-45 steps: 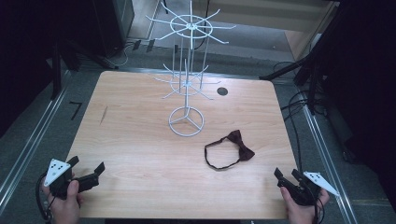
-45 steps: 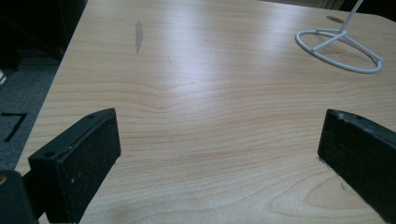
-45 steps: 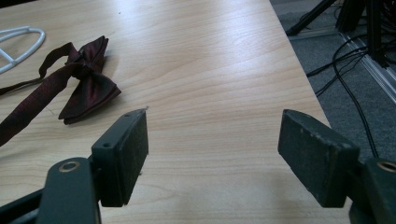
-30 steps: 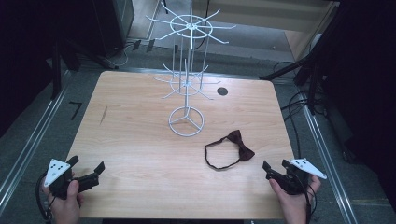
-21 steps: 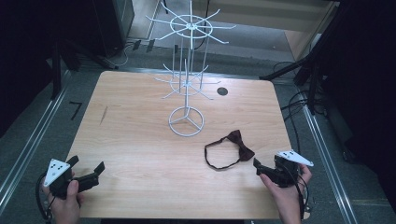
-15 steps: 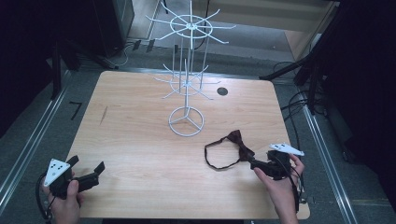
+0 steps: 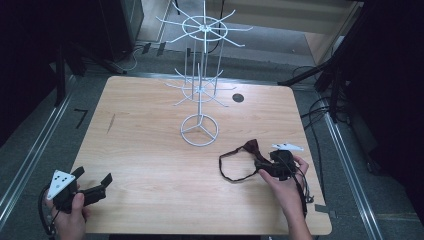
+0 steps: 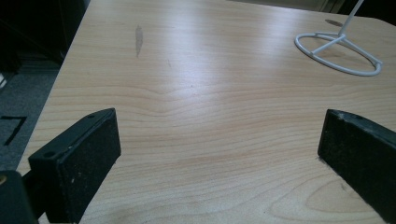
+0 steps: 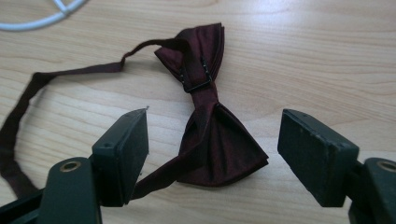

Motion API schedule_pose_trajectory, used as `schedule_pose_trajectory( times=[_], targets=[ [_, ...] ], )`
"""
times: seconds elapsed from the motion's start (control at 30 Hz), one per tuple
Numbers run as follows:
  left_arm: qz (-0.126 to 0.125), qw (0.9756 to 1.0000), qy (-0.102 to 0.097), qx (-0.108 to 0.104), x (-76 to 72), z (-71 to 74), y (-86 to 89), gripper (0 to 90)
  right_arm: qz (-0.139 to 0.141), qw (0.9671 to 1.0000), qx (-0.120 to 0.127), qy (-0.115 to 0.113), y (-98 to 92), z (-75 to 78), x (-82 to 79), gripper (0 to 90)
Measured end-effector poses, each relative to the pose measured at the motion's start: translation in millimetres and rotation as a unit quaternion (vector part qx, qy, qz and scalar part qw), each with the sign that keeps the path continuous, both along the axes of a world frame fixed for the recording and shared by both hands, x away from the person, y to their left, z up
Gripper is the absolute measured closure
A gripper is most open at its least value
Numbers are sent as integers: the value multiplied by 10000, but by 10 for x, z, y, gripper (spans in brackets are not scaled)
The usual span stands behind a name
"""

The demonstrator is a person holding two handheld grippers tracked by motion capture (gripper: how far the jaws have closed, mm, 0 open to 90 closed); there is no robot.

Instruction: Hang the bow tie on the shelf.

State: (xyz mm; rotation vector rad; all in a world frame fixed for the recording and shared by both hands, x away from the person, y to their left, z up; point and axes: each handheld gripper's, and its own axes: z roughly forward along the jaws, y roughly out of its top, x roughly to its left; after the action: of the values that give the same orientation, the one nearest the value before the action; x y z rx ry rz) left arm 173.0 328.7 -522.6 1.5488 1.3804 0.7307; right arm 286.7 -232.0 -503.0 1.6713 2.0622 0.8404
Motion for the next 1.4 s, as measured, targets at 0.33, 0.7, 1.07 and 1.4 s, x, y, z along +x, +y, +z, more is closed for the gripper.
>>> schedule_pose_trajectory(
  times=[0.33,0.7,1.07,1.4],
  targets=[
    [0,10000,-5,2,0,0,-1,0,-91,9996,40,280,30,-161,110,439],
    [5,10000,1,31,5,-1,-9,0,293,9990,183,276,11,-239,62,773],
    [1,10000,2,25,4,-1,-7,0,291,9992,140,-252,40,-153,-43,869],
    [7,10000,7,19,5,-1,-7,0,296,9934,388,-1039,45,99,-135,869]
  ],
)
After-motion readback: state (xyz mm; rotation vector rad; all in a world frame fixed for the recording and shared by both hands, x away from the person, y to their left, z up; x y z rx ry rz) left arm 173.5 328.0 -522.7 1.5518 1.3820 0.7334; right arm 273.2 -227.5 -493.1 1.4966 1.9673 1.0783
